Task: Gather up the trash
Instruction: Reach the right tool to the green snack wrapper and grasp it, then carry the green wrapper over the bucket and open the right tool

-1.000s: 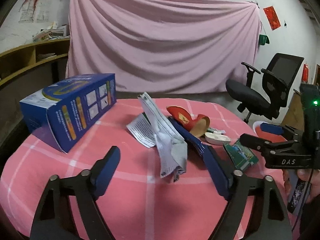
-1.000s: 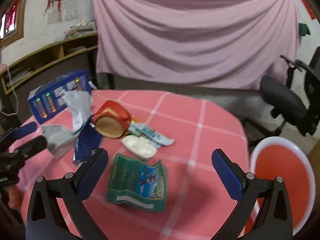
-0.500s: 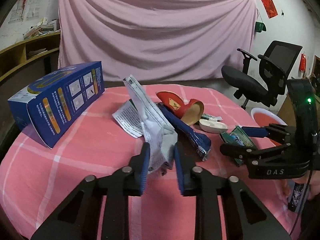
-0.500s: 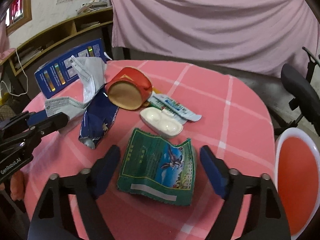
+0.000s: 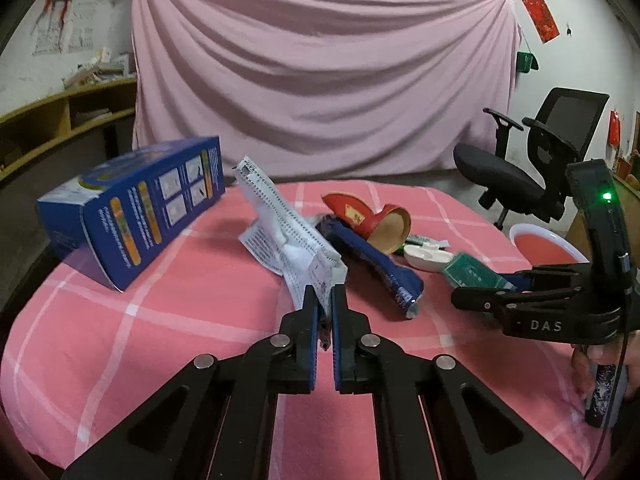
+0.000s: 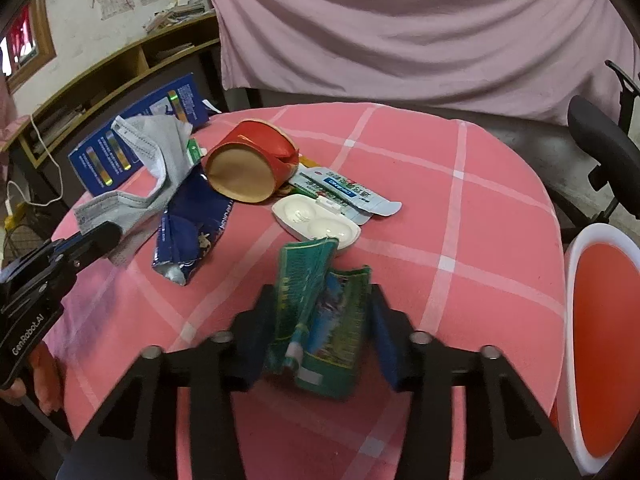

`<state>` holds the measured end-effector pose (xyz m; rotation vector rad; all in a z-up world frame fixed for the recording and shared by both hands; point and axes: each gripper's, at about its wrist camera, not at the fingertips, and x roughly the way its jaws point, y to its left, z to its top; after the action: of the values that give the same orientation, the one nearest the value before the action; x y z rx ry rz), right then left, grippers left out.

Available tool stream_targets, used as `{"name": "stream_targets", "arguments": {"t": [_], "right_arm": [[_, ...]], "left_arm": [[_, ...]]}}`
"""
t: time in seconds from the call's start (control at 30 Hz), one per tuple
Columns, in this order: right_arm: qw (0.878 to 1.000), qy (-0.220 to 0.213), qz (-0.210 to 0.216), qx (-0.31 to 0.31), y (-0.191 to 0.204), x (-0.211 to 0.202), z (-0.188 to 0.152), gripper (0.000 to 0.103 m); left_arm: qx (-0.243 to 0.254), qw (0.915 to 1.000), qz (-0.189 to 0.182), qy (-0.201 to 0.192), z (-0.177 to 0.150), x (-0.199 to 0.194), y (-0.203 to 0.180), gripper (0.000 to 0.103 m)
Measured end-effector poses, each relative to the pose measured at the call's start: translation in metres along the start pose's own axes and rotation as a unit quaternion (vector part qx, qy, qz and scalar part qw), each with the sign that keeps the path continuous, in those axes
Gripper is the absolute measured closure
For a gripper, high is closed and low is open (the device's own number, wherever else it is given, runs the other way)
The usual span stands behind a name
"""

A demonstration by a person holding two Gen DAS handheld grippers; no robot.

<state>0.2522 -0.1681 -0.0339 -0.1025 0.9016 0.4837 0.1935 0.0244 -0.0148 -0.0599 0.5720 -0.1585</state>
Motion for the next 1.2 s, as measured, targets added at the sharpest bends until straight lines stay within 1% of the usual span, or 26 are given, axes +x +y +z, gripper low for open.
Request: {"name": "stream_targets", "arguments": {"t": [0.13, 0.17, 0.2, 0.27, 0.33, 0.4, 0.43, 0.53, 0.63, 0.73, 0.8, 0.83, 0.9, 0.93, 1.03, 1.1, 1.17, 1.2], "right_arm": [[1.0, -0.02, 0.015, -0.006, 0.0, -0.005, 0.0, 0.08], [1.0, -0.024, 0.016, -0.005, -0.001, -0.007, -0.001, 0.084], [0.999, -0.033, 0.018, -0.004, -0.002, -0.01, -0.001, 0.085], [0.998, -0.061, 0.025, -0.003, -0.001, -0.02, -0.002, 0.085], [0.994, -0.105, 0.034, 0.004, -0.004, -0.036, -0.004, 0.085], [0.988, -0.149, 0.05, 0.011, -0.009, -0.053, -0.008, 0.085], [0.982, -0.178, 0.054, 0.016, -0.014, -0.064, -0.012, 0.085], [0.97, -0.238, 0.054, 0.021, -0.025, -0.089, -0.024, 0.085], [0.956, -0.293, 0.013, 0.013, -0.038, -0.113, -0.037, 0.085], [0.943, -0.333, -0.007, 0.027, -0.053, -0.133, -0.048, 0.085], [0.934, -0.354, -0.018, 0.045, -0.07, -0.146, -0.054, 0.085], [0.93, -0.362, -0.026, 0.055, -0.079, -0.148, -0.056, 0.085], [0.925, -0.37, -0.04, 0.074, -0.093, -0.153, -0.059, 0.084], [0.923, -0.371, -0.047, 0.087, -0.104, -0.156, -0.062, 0.084], [0.918, -0.371, -0.064, 0.121, -0.129, -0.162, -0.07, 0.084], [0.917, -0.363, -0.085, 0.141, -0.147, -0.164, -0.075, 0.084], [0.917, -0.353, -0.096, 0.162, -0.161, -0.166, -0.08, 0.084], [0.916, -0.345, -0.101, 0.176, -0.17, -0.165, -0.081, 0.082]], "left_arm": [[0.02, 0.9991, 0.019, -0.032, -0.005, -0.016, -0.016, 0.1], [0.024, 0.9988, 0.022, -0.038, -0.005, -0.019, -0.021, 0.1], [0.029, 0.9983, 0.026, -0.044, -0.007, -0.022, -0.025, 0.1], [0.039, 0.9972, 0.031, -0.056, -0.005, -0.03, -0.035, 0.1], [0.053, 0.9953, 0.036, -0.072, -0.002, -0.037, -0.045, 0.1], [0.065, 0.9933, 0.036, -0.088, 0.003, -0.043, -0.055, 0.1], [0.069, 0.9925, 0.035, -0.095, 0.006, -0.045, -0.06, 0.1], [0.082, 0.9886, 0.025, -0.124, 0.019, -0.055, -0.078, 0.1], [0.103, 0.9825, 0.014, -0.154, 0.032, -0.063, -0.099, 0.1], [0.128, 0.9769, -0.011, -0.171, 0.043, -0.064, -0.128, 0.1], [0.141, 0.9745, -0.032, -0.171, 0.049, -0.06, -0.147, 0.1], [0.148, 0.9736, -0.051, -0.166, 0.054, -0.056, -0.161, 0.1], [0.156, 0.9718, -0.081, -0.157, 0.063, -0.046, -0.183, 0.1], [0.159, 0.9713, -0.09, -0.152, 0.065, -0.043, -0.191, 0.1], [0.156, 0.9704, -0.128, -0.132, 0.076, -0.026, -0.219, 0.1], [0.15, 0.9705, -0.149, -0.115, 0.082, -0.014, -0.235, 0.1], [0.141, 0.9709, -0.17, -0.092, 0.088, 0.001, -0.248, 0.1], [0.133, 0.9713, -0.183, -0.073, 0.091, 0.012, -0.256, 0.1]]}}
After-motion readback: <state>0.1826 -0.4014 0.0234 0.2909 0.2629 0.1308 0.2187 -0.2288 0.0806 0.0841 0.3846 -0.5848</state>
